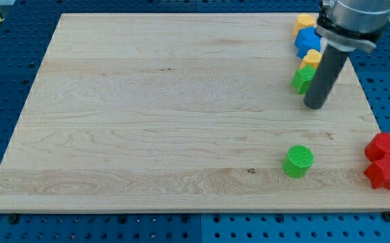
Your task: Separate the red blocks from the each other
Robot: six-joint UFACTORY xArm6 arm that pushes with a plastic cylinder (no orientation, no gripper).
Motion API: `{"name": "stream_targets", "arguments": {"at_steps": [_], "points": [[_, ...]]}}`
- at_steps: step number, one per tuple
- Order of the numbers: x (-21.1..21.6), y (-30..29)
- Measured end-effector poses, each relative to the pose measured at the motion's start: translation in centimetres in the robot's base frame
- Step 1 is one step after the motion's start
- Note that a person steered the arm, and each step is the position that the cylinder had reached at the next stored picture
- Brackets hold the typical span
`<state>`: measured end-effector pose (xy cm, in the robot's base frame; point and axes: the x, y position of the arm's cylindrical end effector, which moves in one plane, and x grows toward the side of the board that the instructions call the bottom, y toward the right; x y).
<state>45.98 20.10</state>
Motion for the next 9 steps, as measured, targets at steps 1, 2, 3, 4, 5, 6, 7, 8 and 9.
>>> {"name": "stream_targets", "arguments": {"at_steps": [1,2,3,4,5,6,7,8,9], "points": [[1.8,5.1],[2.4,12.7],[4.0,14.4],[9.5,14.2],[15.1,14.1],[15.6,14.0],[13.9,11.7],[12.3,8.2],[11.9,5.9]]}}
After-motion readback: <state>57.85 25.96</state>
